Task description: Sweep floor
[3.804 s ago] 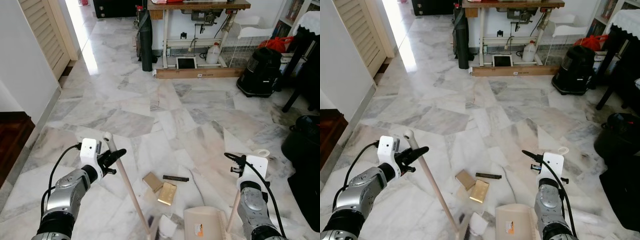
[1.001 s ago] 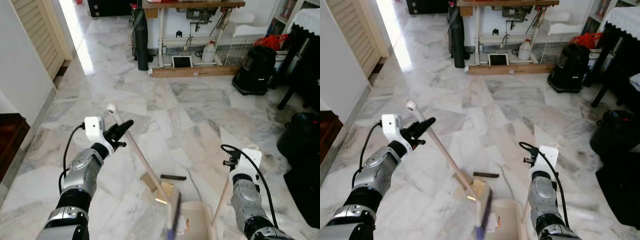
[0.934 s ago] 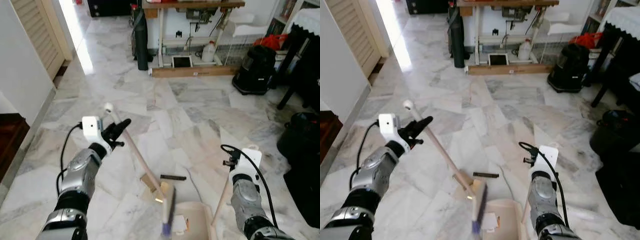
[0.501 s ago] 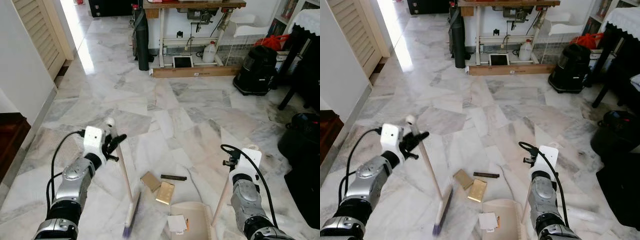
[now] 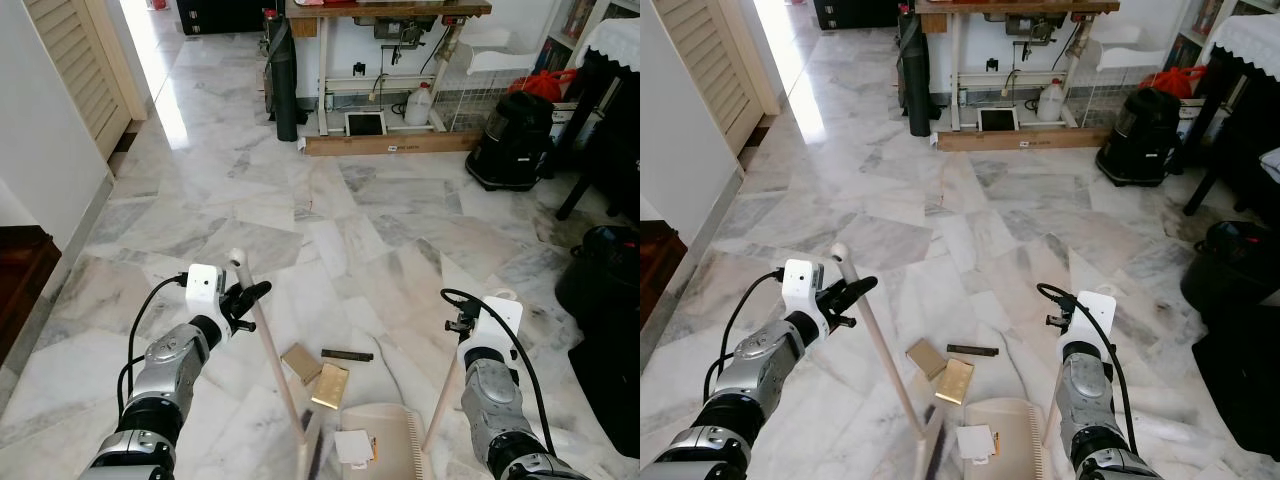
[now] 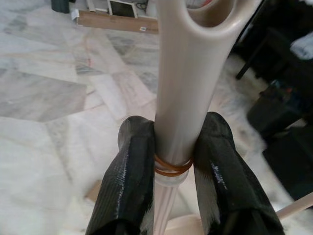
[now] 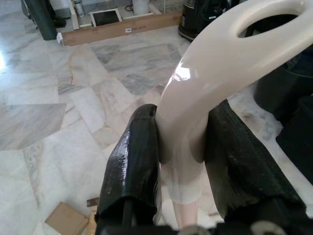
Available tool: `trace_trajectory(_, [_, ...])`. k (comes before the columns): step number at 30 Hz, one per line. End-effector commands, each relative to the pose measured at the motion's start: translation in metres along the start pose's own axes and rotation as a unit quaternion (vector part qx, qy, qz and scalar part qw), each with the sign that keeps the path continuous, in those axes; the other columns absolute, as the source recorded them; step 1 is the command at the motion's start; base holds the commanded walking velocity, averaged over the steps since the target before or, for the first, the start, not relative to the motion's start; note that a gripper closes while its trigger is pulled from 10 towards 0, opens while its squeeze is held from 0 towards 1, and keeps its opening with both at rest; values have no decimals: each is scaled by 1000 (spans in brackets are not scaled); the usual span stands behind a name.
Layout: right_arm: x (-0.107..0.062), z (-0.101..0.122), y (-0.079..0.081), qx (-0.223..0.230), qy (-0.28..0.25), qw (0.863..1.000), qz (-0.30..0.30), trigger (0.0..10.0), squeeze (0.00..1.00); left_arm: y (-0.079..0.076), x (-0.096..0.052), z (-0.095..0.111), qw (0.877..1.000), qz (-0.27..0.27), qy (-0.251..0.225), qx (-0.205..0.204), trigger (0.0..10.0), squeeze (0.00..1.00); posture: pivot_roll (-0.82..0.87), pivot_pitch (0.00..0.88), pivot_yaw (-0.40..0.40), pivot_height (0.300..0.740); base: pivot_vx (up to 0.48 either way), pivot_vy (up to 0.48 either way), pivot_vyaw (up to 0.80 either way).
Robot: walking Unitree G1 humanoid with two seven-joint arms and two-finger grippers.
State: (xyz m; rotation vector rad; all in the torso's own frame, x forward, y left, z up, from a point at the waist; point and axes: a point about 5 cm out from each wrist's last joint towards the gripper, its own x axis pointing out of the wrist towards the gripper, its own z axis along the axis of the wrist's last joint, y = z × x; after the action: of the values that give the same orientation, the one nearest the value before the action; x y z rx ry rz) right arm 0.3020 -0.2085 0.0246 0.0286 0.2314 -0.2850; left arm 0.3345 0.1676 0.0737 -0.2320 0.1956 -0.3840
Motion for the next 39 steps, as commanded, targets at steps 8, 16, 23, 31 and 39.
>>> trace_trajectory(8, [-1, -5, 6, 15, 20, 1000, 7, 10000, 0, -4, 10, 22, 996, -27, -42, -68, 10000, 0, 15, 0, 19, 740, 0, 0, 0])
trace_trajectory(16, [3, 5, 8, 19, -3, 1000, 6, 10000, 0, 2, 5, 53, 991, 29, -124, 39, 10000, 0, 18, 0, 22, 740, 0, 0, 0])
trace_trajectory(23, [6, 25, 12, 29, -64, 998, 5, 10000, 0, 2, -12, 72, 964, 84, -200, 155, 10000, 0, 15, 0, 21, 740, 0, 0, 0])
trace_trajectory(31, [4, 53, 15, 35, -150, 988, 12, 10000, 0, 7, -21, 58, 957, 120, -206, 167, 10000, 0, 4, 0, 9, 740, 0, 0, 0])
trace_trajectory(39, [3, 67, 23, 22, -181, 983, 28, 10000, 0, 12, -26, 46, 956, 146, -196, 161, 10000, 0, 14, 0, -11, 740, 0, 0, 0])
